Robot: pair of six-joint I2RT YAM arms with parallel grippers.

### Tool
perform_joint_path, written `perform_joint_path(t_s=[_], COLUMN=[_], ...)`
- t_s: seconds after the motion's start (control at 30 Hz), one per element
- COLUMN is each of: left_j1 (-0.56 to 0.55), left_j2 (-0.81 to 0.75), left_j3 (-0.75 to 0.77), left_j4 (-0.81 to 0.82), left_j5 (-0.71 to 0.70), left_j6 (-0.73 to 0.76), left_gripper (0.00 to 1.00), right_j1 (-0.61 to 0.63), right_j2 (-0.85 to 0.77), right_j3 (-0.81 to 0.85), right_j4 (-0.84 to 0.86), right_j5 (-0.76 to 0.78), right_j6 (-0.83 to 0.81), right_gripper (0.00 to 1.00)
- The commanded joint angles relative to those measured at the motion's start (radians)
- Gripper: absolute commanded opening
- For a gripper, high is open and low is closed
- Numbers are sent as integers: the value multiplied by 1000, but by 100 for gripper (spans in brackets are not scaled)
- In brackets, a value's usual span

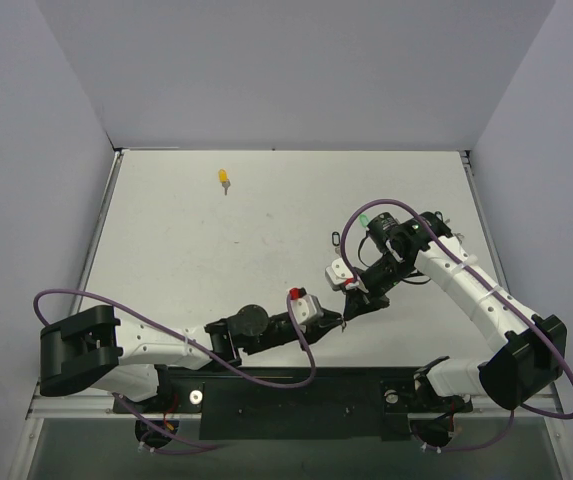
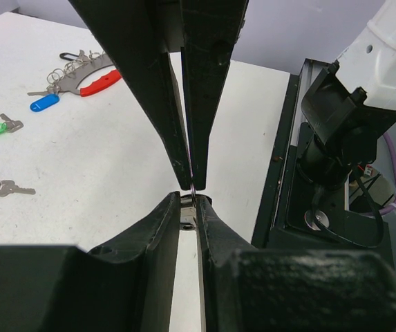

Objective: Put the keys on the keyring

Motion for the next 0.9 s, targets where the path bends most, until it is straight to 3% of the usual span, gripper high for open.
perform_joint_path(t_s=[0.0, 0.17, 0.33, 0.87], left_j1=[-8, -11, -11, -11], left_j2=[3, 7, 4, 1], left_j3=[50, 63, 69, 67], left_j4=[22, -9, -39, -50], left_j5=[-36, -54, -68, -88], left_j6=[-21, -28, -31, -45], left_gripper=[25, 24, 15, 19], right_j1=[-7, -9, -12, -16], right_j2=[3, 1, 1, -2], right_j3=[-7, -7, -8, -10], right_j4=[-31, -27, -27, -27], right_j5=[-62, -63, -63, -69], right_j6=[0, 8, 14, 20], right_gripper=[0, 0, 0, 0])
